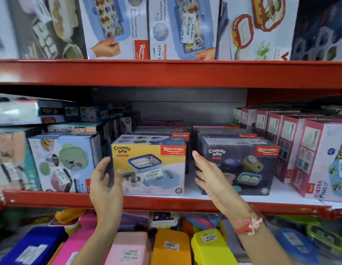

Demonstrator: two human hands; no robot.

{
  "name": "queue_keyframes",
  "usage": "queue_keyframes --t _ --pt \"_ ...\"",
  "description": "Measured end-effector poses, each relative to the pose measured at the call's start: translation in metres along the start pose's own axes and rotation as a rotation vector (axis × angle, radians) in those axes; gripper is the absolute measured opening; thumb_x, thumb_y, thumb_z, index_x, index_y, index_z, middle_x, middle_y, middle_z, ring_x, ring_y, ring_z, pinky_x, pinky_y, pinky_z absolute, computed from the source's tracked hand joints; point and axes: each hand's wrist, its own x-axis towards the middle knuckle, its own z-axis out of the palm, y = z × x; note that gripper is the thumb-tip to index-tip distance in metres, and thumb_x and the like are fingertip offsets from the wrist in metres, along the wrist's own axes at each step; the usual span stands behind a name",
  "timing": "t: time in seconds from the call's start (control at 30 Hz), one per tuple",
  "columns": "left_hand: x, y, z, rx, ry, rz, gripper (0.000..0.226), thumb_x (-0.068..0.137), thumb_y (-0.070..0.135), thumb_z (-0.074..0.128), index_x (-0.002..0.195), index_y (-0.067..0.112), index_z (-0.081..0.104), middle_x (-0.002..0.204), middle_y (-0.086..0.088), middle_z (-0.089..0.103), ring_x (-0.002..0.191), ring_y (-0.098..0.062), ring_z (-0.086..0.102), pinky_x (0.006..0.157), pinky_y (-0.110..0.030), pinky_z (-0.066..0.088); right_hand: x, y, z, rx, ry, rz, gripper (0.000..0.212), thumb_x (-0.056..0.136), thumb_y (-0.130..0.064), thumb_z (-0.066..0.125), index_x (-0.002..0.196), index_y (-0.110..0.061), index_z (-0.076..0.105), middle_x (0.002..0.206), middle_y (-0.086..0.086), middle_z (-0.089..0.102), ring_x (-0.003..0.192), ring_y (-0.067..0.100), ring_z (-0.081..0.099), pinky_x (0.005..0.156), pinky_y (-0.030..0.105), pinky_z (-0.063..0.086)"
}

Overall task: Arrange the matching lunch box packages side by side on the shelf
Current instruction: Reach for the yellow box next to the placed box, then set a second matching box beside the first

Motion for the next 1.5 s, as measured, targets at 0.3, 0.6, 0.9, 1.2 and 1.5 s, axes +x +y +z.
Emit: queue_keyframes --t 0.3,0.6,0.9,1.2,1.5 --pt "0.042 0.017 -0.016 0.045 -0.354 -0.503 0.087 0.088 0.067 0.014 0.143 0.003 0.038 0.115 -0.015 0.071 0.112 -0.033 0.058 0.097 -0.043 0.043 0.027 0.0 0.011 0.082 -0.081 0.309 0.098 0.079 -0.078 0.034 0.153 -0.015 0.019 0.16 0.018 0.021 0.146 0.038 0.022 0.118 0.054 0.019" --pt "0.076 0.036 -0.044 -0.063 -0.515 -0.455 0.061 0.09 0.058 0.037 0.106 0.007 0.064 0.089 -0.011 0.079 0.086 -0.024 0.075 0.073 -0.037 0.062 0.008 -0.028 -0.007 0.082 0.004 0.076 0.068 0.086 -0.07 0.034 0.126 -0.021 0.057 0.127 0.012 0.065 0.117 0.033 0.06 0.107 0.052 0.038" --pt "0.086 0.047 -0.033 -0.069 -0.544 -0.307 0.039 0.076 0.045 0.068 0.08 0.007 0.075 0.075 -0.013 0.076 0.064 -0.023 0.071 0.061 -0.026 0.056 0.002 -0.044 -0.003 0.078 -0.032 -0.228 0.034 0.09 -0.042 0.056 0.118 -0.025 0.065 0.106 -0.008 0.076 0.098 0.01 0.071 0.09 0.039 0.055" --pt "0.07 0.007 -0.022 -0.068 -0.416 -0.132 0.053 0.076 -0.013 0.065 0.126 0.002 0.056 0.112 -0.007 0.071 0.097 -0.005 0.07 0.075 -0.015 0.057 0.018 0.001 0.0 -0.237 -0.034 -0.487 0.076 0.09 0.0 0.057 0.151 -0.031 0.024 0.132 -0.033 0.048 0.122 -0.014 0.049 0.104 0.022 0.044" --pt "0.05 -0.018 -0.01 -0.073 -0.31 -0.105 0.054 0.071 -0.015 0.069 0.114 0.017 0.061 0.098 0.009 0.071 0.086 0.01 0.068 0.075 -0.009 0.053 0.018 0.04 0.007 -0.367 0.087 -0.505 0.087 0.091 -0.008 0.059 0.149 -0.049 0.01 0.136 -0.043 0.03 0.122 -0.03 0.03 0.117 0.028 0.025"
